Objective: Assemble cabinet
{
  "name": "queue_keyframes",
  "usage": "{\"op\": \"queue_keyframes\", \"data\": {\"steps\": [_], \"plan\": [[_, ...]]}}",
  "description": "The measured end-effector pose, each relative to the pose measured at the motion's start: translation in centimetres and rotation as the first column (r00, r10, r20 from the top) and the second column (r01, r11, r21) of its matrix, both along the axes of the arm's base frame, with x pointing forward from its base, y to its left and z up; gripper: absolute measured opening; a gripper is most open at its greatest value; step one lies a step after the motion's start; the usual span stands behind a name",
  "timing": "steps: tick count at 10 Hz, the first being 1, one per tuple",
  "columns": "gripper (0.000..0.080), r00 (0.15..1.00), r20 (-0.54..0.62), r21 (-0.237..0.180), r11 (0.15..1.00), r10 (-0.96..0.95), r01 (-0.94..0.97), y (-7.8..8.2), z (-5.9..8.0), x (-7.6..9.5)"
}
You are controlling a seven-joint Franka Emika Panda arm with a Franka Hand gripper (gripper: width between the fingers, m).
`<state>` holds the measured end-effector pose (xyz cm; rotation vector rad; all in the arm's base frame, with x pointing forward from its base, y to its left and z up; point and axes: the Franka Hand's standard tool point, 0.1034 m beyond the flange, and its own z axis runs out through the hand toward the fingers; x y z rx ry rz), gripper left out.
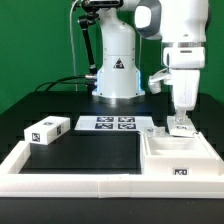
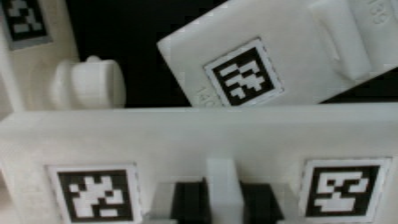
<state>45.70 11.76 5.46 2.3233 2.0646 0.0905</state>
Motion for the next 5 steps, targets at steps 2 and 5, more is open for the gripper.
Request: {"op": "queue_keyframes", "data": {"steps": [2,5], "plan": [[0.0068,1.000,0.000,0.000,1.000,0.000,0.000,0.00,0.01,0.01],[0.0068,1.000,0.004,0.001,1.000,0.003,-0.003,0.01,0.04,0.39]]}}
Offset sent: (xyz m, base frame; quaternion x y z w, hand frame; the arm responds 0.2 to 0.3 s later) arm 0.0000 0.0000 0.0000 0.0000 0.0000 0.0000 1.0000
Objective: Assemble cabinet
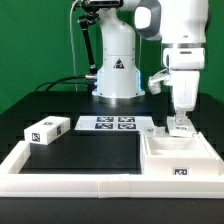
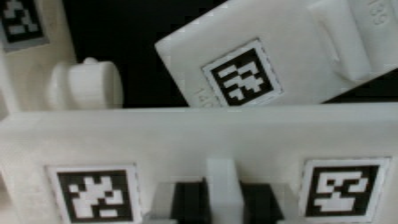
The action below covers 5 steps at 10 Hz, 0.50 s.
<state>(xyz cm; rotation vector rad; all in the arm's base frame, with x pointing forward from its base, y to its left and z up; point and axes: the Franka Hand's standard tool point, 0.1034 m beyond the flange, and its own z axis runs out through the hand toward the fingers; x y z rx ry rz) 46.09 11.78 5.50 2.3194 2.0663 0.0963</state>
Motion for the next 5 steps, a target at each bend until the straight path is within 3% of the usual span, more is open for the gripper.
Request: {"op": "queue_keyframes", "data": {"steps": [2,5], "plan": [[0.0068,1.000,0.012,0.003,1.000,0.003,-0.003,0.12,0.22,0.95],[0.0068,1.000,0.009,0.002,1.000,0.005,-0.005,-0.04,0.10,0.97]]}}
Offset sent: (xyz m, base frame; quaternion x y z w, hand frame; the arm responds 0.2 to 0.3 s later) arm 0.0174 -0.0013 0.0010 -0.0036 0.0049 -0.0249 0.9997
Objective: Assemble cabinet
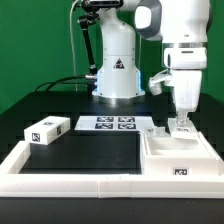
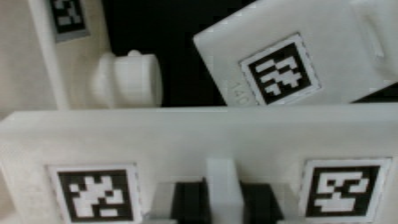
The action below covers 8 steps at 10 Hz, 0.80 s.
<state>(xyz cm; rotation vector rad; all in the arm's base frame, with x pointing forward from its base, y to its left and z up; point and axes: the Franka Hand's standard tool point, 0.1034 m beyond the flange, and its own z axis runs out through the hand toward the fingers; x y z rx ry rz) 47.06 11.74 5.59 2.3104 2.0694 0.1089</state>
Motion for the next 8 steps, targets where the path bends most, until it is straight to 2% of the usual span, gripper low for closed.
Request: {"op": "queue_keyframes", "data": {"steps": [4,8], "plan": [[0.0068,1.000,0.000,-0.001,1.000,0.005,-0.005,-0.2,-0.1,0.4],[0.0068,1.000,-0.020,-0.022,1.000,0.018,-0.018,-0.4,0.1,3.4]]}}
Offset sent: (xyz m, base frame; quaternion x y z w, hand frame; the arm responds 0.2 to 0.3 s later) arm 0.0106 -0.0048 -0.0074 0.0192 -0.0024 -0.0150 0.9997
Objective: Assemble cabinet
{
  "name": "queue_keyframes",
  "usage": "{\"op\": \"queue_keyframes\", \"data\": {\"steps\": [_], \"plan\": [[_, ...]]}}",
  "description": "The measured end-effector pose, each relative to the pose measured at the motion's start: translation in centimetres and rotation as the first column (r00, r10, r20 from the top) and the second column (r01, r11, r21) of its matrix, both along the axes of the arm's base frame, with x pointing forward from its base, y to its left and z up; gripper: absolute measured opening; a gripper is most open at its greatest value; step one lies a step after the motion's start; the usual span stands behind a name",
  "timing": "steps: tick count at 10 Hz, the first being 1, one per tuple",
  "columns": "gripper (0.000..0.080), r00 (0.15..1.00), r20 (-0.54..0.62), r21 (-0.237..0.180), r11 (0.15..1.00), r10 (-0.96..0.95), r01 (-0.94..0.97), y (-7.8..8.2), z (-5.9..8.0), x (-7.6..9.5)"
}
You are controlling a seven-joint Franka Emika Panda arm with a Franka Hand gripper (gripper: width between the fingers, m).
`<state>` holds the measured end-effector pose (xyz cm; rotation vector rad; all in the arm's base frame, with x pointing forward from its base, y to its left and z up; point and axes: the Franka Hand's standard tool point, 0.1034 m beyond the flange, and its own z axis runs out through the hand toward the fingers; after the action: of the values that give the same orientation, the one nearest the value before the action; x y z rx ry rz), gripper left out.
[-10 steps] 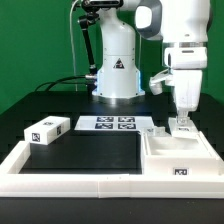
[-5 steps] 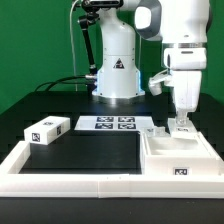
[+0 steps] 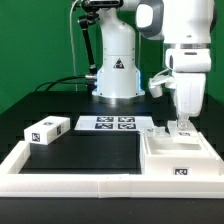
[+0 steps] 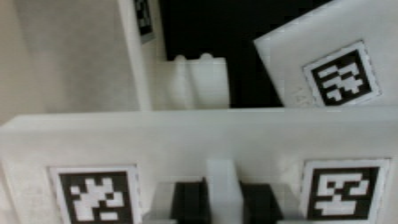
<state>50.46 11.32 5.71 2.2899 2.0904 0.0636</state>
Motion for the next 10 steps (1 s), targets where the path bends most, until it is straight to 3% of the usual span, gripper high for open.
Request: {"op": "queue_keyframes", "data": {"steps": [2,7,10], "plan": [[0.0068,1.000,-0.003,-0.006,1.000,0.005,-0.005,-0.1,0.1,1.7],[0.0068,1.000,-0.002,-0.006,1.000,0.020,-0.020,-0.2,0.1,2.1],[0.0068,0.999,-0.003,-0.011,0.999,0.033,-0.033,-0.2,0.2,3.9]]}}
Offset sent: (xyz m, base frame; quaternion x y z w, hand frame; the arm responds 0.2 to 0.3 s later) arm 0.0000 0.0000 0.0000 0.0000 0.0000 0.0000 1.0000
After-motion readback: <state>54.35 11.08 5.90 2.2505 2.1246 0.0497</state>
